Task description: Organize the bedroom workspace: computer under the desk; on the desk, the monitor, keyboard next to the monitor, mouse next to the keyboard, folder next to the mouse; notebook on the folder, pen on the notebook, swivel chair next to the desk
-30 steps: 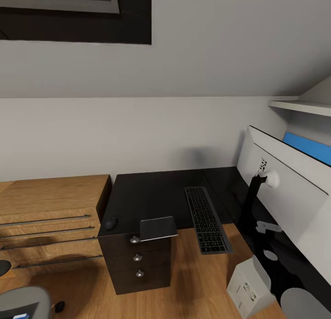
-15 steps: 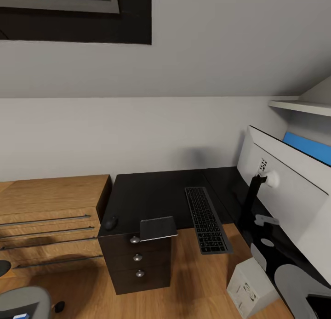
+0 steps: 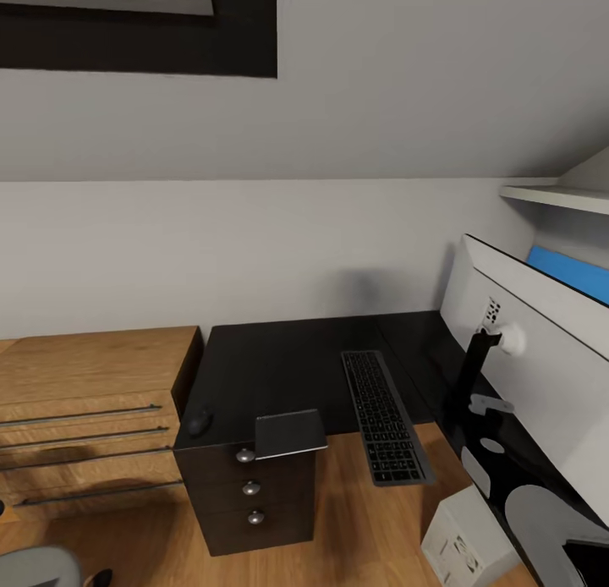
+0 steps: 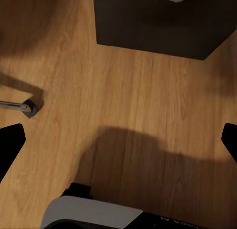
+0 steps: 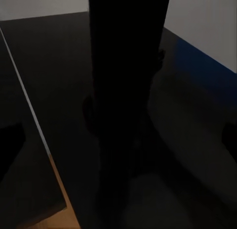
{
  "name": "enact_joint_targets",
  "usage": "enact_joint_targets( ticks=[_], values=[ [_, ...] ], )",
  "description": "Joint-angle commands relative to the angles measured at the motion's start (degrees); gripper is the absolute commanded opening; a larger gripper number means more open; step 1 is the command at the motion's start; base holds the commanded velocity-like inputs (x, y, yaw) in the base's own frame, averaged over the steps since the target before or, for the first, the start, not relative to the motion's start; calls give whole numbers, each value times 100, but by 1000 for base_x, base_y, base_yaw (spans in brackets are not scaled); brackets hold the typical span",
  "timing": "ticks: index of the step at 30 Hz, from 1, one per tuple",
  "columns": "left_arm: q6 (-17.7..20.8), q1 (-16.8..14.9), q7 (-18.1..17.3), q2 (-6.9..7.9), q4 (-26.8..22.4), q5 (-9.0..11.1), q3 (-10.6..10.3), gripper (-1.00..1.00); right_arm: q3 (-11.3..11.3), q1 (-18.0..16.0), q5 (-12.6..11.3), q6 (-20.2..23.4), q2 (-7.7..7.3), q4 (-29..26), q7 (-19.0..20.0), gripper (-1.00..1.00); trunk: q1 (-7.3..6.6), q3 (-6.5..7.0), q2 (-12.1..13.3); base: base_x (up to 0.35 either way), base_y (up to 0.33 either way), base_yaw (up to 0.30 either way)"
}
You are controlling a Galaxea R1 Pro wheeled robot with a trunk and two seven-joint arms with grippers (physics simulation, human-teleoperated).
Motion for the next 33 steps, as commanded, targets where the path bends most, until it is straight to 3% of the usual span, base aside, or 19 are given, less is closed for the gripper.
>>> enact_joint_targets(
  ticks=[1, 33],
  values=[
    [-25, 2, -5, -4, -8, 20, 11, 100, 7, -4, -61, -35, -1, 4, 9, 100, 1, -5, -3, 45, 0, 0],
    [-107, 2, -5, -4, -8, 20, 24, 100, -5, -4, -93, -148, -56, 13, 9, 100, 1, -5, -3, 69, -33, 0]
  ],
)
